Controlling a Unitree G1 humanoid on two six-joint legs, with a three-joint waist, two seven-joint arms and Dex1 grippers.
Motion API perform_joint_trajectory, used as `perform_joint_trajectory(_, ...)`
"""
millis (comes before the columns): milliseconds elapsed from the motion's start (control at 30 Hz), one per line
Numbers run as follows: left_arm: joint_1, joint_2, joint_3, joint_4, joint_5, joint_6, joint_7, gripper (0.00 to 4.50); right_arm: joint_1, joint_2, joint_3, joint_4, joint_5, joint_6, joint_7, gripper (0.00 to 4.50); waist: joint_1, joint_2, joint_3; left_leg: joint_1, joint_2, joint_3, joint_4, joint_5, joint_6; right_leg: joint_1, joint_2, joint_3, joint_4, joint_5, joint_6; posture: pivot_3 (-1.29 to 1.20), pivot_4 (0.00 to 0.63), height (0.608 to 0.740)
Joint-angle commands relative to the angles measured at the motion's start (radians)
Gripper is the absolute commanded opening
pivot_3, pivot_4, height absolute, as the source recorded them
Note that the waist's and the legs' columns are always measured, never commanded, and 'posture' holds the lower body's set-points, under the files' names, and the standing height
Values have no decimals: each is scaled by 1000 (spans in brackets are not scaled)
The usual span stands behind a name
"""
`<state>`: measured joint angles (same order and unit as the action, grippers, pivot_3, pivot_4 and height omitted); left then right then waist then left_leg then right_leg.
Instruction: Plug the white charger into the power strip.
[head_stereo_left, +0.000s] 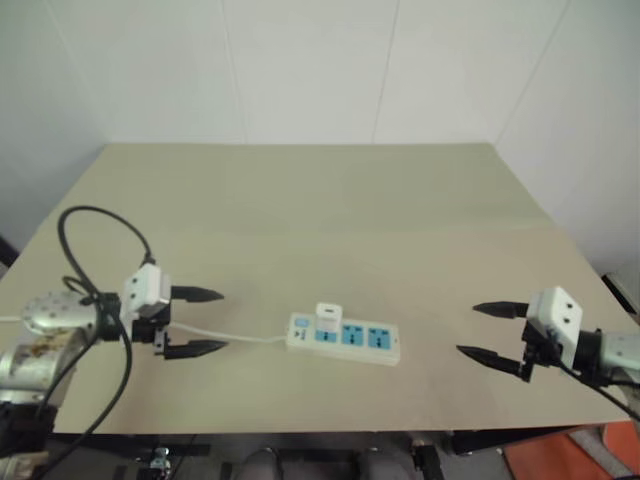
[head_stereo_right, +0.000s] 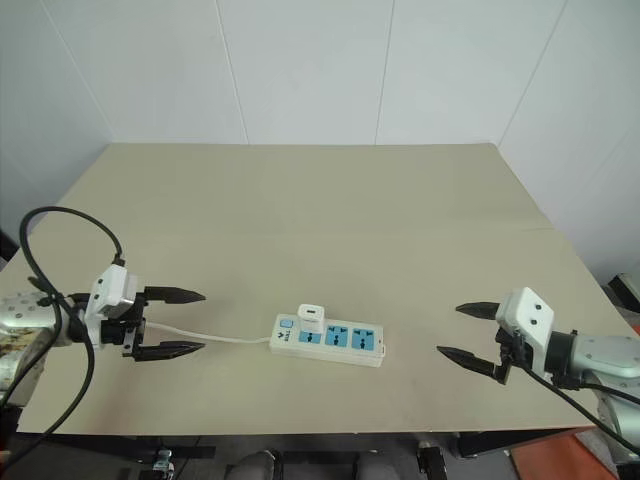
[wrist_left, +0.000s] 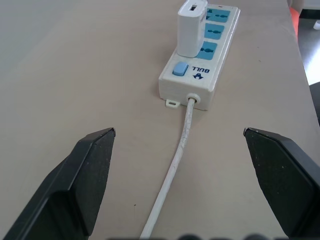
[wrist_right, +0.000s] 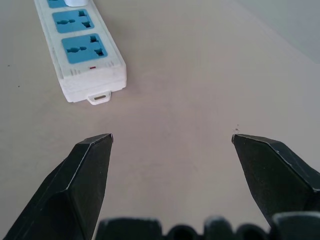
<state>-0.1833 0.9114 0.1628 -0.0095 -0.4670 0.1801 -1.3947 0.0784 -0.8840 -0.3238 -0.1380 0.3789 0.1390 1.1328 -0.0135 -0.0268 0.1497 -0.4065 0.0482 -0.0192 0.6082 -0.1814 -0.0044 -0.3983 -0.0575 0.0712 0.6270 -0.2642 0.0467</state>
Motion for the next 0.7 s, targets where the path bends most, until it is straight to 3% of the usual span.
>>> perform_joint_trajectory(33, 13, 15, 37, -47, -27, 15, 9, 4483, 12, -19, -59, -39, 22, 7, -15, 4500, 0, 0, 0, 0, 0, 0, 0, 0, 0, 0, 0, 0, 0, 0, 0, 0, 150, 740)
perform_joint_trajectory(700, -71, -16, -37, -22, -17, 38, -14, 4483, 66, -19, -91, -103, 18, 28, -46, 4500, 1, 0, 0, 2, 0, 0, 2, 0, 0, 4, 0, 0, 1, 0, 0, 0, 150, 740)
